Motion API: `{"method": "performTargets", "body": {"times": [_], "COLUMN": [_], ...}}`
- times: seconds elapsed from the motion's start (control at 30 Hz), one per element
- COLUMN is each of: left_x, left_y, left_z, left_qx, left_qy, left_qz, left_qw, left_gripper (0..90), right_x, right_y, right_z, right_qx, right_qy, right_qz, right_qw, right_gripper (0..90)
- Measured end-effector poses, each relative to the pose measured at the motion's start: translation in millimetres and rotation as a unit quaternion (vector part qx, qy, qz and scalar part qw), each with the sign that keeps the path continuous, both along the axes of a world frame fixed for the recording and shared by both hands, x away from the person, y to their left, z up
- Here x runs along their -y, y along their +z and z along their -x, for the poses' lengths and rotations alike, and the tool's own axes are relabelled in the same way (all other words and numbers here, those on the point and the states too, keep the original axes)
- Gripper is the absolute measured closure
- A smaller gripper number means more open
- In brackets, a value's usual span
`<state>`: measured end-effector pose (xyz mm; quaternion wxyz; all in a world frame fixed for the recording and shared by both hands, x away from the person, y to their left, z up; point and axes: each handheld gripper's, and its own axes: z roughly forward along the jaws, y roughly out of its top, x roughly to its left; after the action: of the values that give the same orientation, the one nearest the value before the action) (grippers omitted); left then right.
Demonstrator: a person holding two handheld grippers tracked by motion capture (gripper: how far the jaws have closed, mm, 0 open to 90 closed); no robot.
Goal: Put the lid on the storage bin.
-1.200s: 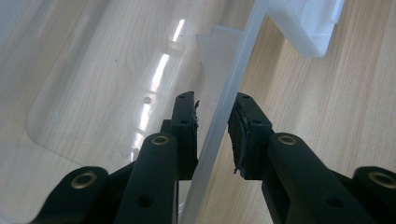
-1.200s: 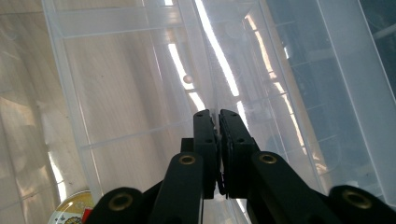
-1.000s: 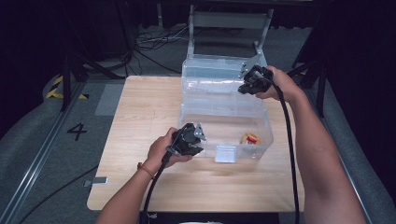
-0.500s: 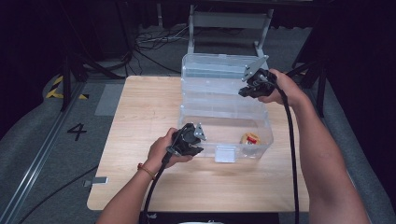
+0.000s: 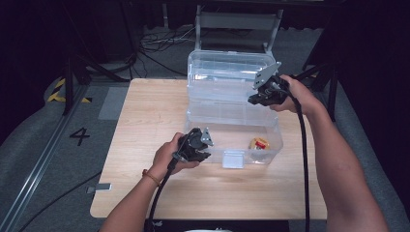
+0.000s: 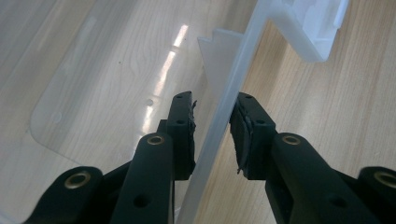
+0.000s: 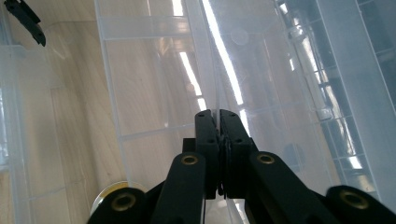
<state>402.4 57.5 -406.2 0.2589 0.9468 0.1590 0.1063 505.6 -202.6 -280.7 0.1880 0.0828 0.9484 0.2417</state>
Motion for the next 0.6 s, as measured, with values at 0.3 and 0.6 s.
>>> {"method": "performTargets", "body": {"times": [0.3,0.6], "left_x": [0.2,0.5], "left_y": [-0.5,-1.1], "left_z": [0.6,1.9], "left_qx": [0.004,0.013], "left_qy": [0.000,0.001], "left_qz": [0.002,0.001], "left_qw": [1.0000,0.9999], "left_gripper": [70.1,68.7], "right_x": [-0.1,2.6], "right_y": [0.9,-0.3], "right_z": [11.2,20.9], "right_qx": [0.003,-0.001], "right_qy": [0.007,0.020], "right_qz": [0.010,0.005], "right_qw": [0.9999,0.9998], "right_gripper": [88.2,88.0]}}
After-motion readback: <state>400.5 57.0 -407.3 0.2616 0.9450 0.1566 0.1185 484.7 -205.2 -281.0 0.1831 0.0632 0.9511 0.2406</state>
